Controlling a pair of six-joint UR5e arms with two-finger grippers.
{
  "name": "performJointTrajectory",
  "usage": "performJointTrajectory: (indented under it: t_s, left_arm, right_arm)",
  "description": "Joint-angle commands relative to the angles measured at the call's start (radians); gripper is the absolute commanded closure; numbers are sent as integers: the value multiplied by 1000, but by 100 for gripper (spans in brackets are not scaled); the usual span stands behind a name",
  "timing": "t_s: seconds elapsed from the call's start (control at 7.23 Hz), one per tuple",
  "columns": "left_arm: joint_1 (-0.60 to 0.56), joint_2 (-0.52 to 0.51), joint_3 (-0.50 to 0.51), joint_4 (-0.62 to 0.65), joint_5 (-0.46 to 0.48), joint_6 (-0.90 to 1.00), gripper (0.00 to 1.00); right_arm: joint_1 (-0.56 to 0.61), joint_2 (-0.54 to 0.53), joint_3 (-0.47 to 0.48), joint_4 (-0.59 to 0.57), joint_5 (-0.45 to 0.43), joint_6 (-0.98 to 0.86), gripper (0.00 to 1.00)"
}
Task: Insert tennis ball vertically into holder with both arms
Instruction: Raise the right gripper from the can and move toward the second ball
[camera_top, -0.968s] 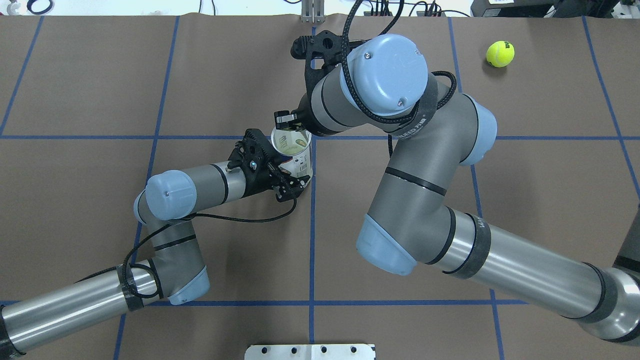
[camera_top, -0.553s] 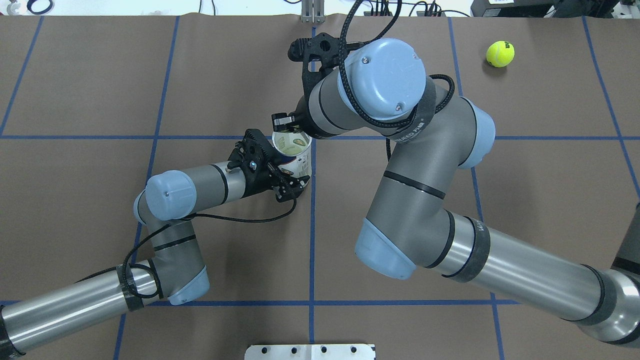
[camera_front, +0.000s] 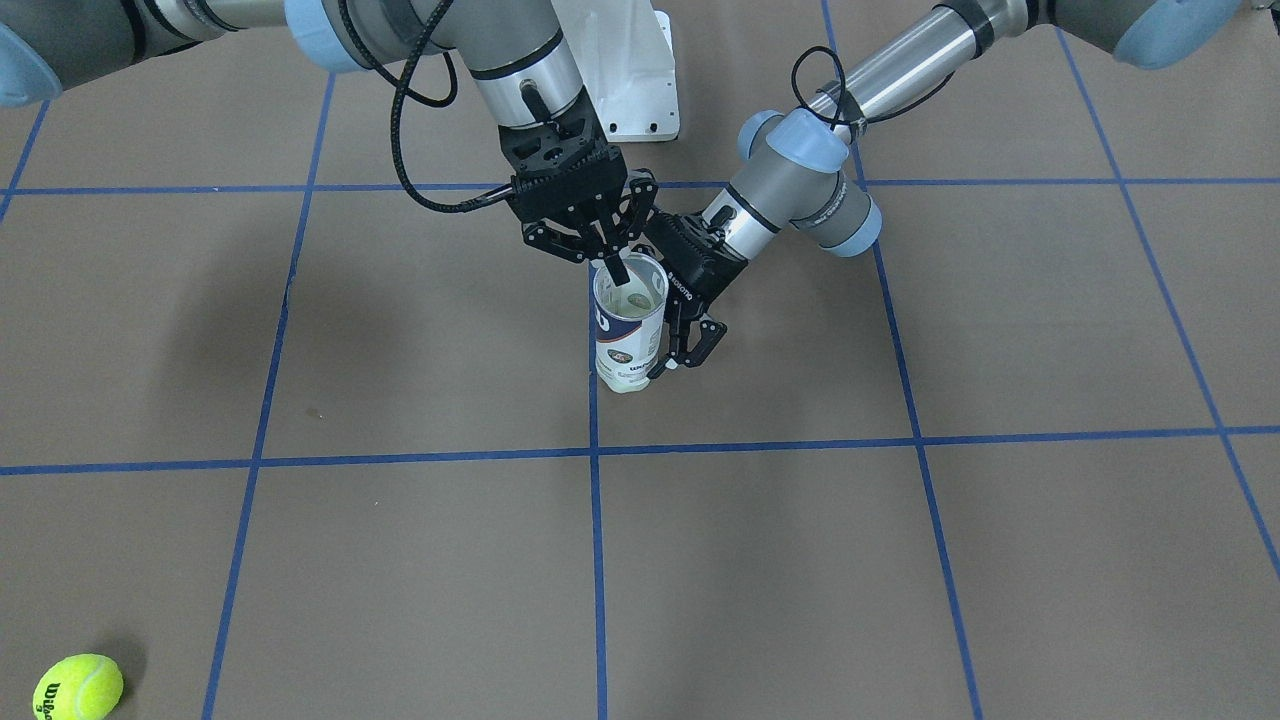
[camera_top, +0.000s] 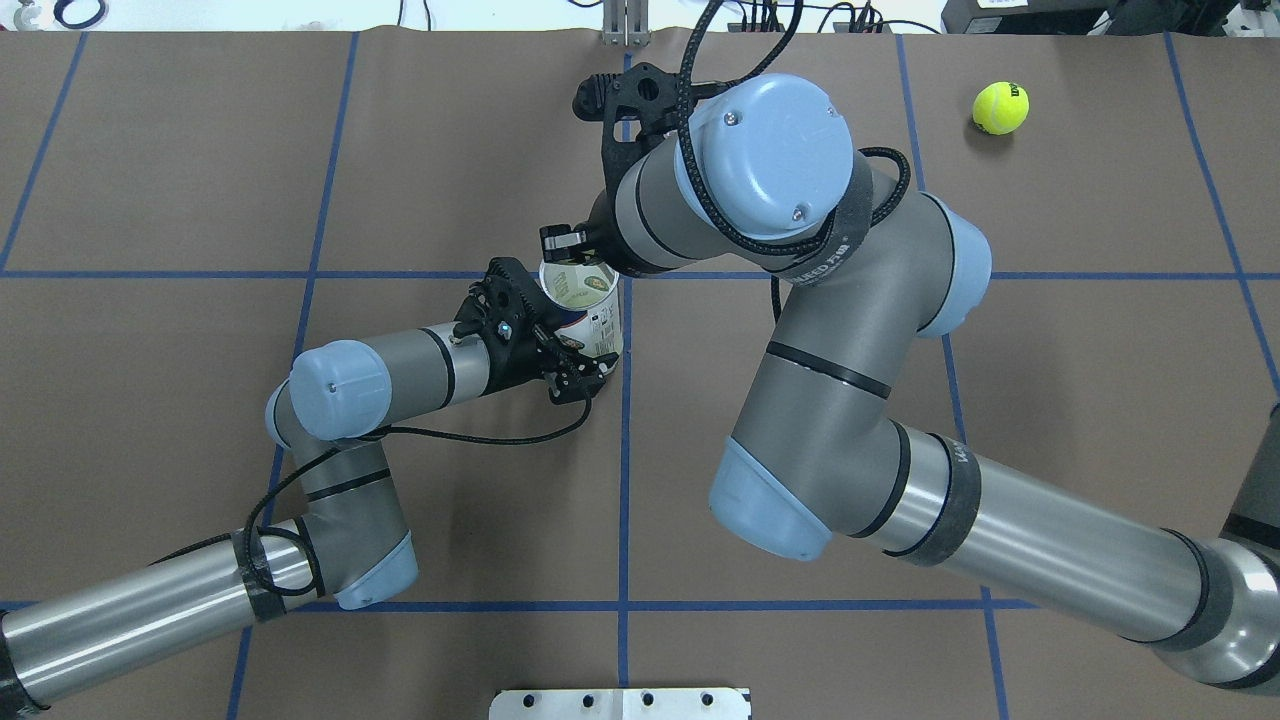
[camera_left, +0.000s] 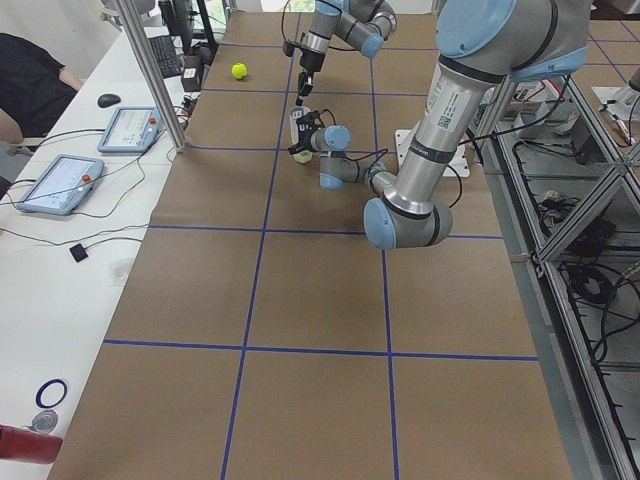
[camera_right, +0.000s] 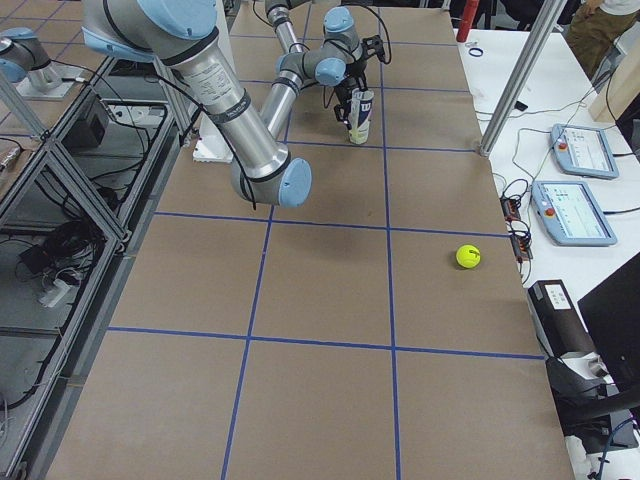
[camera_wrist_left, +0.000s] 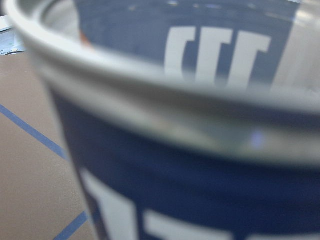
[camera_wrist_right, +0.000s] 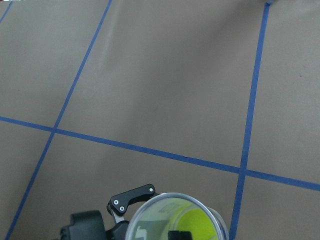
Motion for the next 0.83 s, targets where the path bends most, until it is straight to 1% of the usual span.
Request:
performJointTrajectory:
  t_s: [0.0,0.28,0.41,0.55,0.69]
  left_arm:
    - [0,1,0,1,0,1,1]
    - [0,1,-2,1,0,-1,1]
    - [-2,2,-2,0,0,-1,1]
    - [0,4,-2,1,0,-3,1]
    - [0,4,0,1,0,-3,1]
  right_arm:
    - [0,0,-1,-1,0,1,100]
    - [5,0,10,-1,0,-1,100]
    - [18,2,23,-1,3,1,91]
    - [24,3,30,-2,5,7,1]
    - [44,-1,33,-4,6,8,1]
